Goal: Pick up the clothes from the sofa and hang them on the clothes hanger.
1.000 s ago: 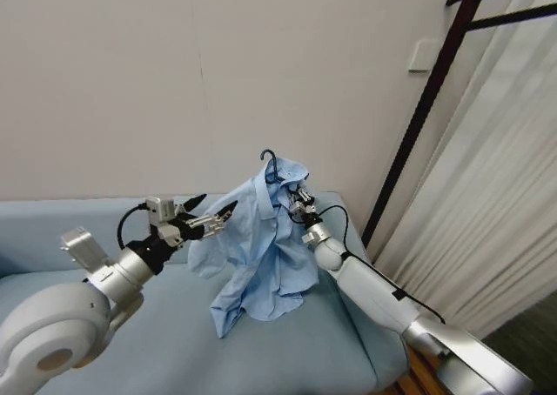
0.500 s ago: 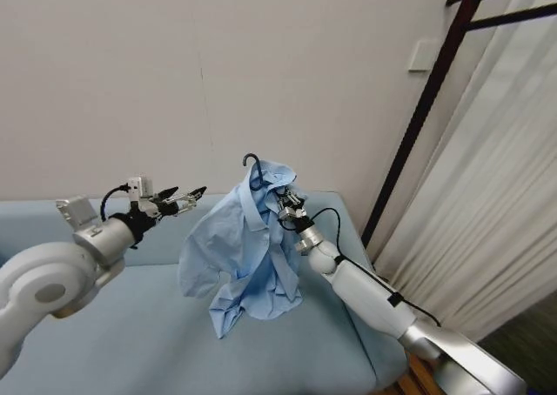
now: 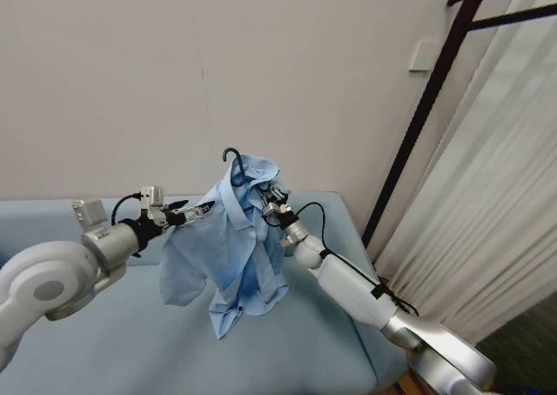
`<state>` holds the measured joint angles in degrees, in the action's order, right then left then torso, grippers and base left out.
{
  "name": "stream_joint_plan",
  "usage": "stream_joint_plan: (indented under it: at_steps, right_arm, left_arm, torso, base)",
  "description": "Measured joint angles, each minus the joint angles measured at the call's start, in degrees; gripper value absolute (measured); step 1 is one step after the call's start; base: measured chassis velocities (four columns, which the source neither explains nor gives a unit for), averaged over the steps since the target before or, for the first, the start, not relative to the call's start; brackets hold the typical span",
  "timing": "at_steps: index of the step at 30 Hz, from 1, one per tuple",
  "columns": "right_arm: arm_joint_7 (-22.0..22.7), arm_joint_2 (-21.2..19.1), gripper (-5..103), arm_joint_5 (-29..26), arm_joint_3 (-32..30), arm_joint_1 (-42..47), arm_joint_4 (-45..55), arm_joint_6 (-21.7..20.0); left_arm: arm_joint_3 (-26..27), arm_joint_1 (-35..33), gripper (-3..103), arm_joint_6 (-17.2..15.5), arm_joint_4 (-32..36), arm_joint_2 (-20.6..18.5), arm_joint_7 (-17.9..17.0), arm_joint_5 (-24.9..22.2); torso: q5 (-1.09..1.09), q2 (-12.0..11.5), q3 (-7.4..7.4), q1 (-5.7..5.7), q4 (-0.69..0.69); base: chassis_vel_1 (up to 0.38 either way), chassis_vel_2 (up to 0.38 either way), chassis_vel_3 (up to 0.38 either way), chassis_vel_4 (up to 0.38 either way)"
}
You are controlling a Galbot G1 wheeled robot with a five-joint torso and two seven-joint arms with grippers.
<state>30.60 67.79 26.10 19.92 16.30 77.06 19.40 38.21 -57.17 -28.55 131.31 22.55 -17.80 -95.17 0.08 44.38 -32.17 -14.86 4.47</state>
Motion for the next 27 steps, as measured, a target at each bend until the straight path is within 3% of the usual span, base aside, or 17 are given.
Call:
stream_joint_plan:
  at_steps: [3, 7, 13, 16, 18, 22, 23, 27]
  right_arm:
    - [-0.07, 0.01, 15, -0.09, 0.11, -0.11, 0.16, -0.04]
    - [-0.25, 0.04, 15, -0.28, 0.17, -0.33, 0.2, -0.26]
    - [-0.34, 0.17, 15, -0.07, 0.28, -0.37, 0.31, -0.37]
    - [-0.35, 0.23, 15, 0.67, 0.28, -0.39, 0.23, -0.41]
    - [-0.36, 0.24, 15, 1.02, 0.26, -0.42, 0.15, -0.39]
    - [-0.35, 0.52, 15, 2.33, 0.08, -0.68, -0.18, 0.15]
    - [-0.35, 0.52, 15, 2.33, 0.08, -0.68, -0.18, 0.15]
    - [-0.33, 0.62, 15, 2.45, 0.15, -0.69, -0.25, 0.31]
  left_arm:
    - [-0.04, -0.03, 100, -0.44, -0.2, -0.05, 0.06, -0.12]
    - [-0.1, -0.03, 79, -0.82, -0.17, -0.27, 1.37, -0.58]
    - [-0.3, -0.08, 62, -0.9, -0.35, -0.31, 3.15, -0.59]
    - [-0.54, -0.21, 46, -0.91, -0.45, -0.18, 3.89, -0.58]
    - [-0.59, -0.27, 46, -0.92, -0.49, -0.15, 4.12, -0.58]
    - [-1.0, -0.43, 24, -0.65, -1.09, 0.05, 5.44, -0.25]
    - [-1.0, -0.43, 24, -0.65, -1.09, 0.05, 5.44, -0.25]
    - [-1.49, -1.25, 11, 0.66, -1.57, 0.31, 8.36, 3.0]
  torso:
    - [0.0, 0.0, 0.0, 0.0, -0.01]
    - [0.0, 0.0, 0.0, 0.0, -0.01]
    - [0.0, 0.0, 0.0, 0.0, -0.01]
    - [0.0, 0.0, 0.0, 0.0, -0.01]
    - [0.0, 0.0, 0.0, 0.0, -0.01]
    - [0.0, 0.0, 0.0, 0.0, -0.01]
    - [0.0, 0.0, 0.0, 0.0, -0.01]
    - [0.0, 0.0, 0.0, 0.0, -0.02]
  base:
    - [0.0, 0.0, 0.0, 0.0]
    - [0.0, 0.0, 0.0, 0.0]
    - [0.0, 0.0, 0.0, 0.0]
    - [0.0, 0.0, 0.0, 0.0]
    - [0.0, 0.0, 0.0, 0.0]
    - [0.0, 0.0, 0.0, 0.0]
    - [0.0, 0.0, 0.0, 0.0]
    - [0.0, 0.0, 0.0, 0.0]
